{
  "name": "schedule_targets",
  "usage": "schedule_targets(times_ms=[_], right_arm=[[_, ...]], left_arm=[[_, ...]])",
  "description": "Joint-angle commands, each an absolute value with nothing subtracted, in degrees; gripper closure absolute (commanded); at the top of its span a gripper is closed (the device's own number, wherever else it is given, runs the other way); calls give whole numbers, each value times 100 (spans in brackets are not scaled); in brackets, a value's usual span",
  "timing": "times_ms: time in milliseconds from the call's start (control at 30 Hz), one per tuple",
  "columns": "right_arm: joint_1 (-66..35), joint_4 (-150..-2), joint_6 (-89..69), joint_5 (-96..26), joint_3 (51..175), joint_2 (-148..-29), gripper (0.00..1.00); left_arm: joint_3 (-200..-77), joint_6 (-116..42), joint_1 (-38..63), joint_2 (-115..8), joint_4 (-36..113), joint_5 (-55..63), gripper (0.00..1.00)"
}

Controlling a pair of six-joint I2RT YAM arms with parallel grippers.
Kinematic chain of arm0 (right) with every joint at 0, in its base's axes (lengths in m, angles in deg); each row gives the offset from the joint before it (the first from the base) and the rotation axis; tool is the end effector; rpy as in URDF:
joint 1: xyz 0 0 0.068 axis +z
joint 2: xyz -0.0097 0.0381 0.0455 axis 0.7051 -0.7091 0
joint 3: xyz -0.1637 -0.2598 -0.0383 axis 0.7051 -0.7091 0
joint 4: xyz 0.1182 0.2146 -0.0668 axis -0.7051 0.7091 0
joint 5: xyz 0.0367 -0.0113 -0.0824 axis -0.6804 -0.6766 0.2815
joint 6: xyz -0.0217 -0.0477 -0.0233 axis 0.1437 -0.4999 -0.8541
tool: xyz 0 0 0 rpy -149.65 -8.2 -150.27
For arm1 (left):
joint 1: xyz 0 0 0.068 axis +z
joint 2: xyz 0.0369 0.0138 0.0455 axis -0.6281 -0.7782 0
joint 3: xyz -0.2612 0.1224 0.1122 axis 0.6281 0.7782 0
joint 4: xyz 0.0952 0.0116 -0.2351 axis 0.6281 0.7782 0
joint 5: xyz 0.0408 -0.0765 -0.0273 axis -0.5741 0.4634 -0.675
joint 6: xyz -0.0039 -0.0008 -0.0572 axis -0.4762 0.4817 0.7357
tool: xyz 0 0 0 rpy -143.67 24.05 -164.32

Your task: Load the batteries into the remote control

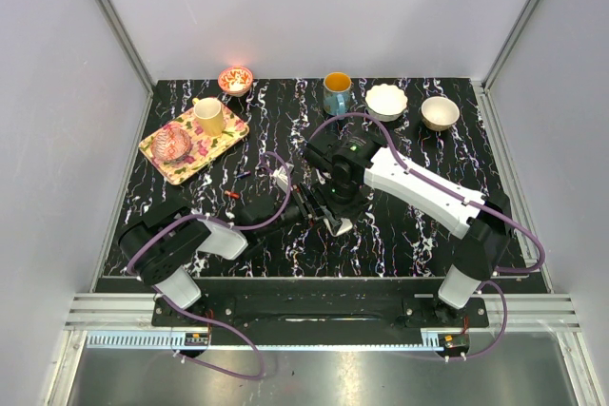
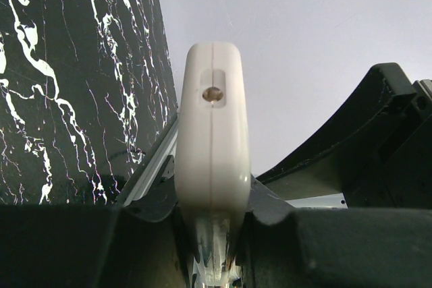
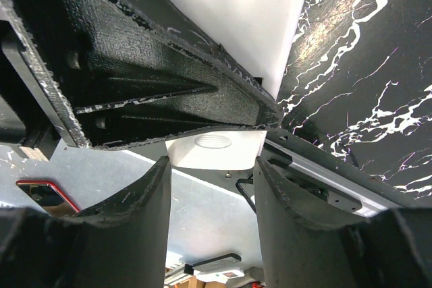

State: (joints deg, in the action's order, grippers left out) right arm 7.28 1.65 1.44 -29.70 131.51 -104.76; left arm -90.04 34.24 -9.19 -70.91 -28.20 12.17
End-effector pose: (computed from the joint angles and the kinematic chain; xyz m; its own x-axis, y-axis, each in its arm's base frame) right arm 0.1930 0.2511 0.3456 -0.8250 -0.5499 -0.1305 -0.5622 0.8221 0.0901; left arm 0.1835 -0.2217 0.2142 -0.8960 -0.4248 -0.1291 0.1151 0.0586 -0.9916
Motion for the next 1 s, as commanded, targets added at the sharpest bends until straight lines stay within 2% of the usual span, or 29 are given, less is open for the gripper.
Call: schedule_targets(times_ms=[0,267,967], right_arm=[[640,-140,196,-2764,13246,-10353,60],[640,-87,187,-2747,13281,-10318,46],[631,-140,293,-2738,13255,-10257,25]], left_arm=[[-9165,3460,-1031,-7071,-4357,1517,100],[-9156,3460,-1031,-7115,-4357,1456,100],[-9130,3477,-1031,-7168,-4392,1438,100]])
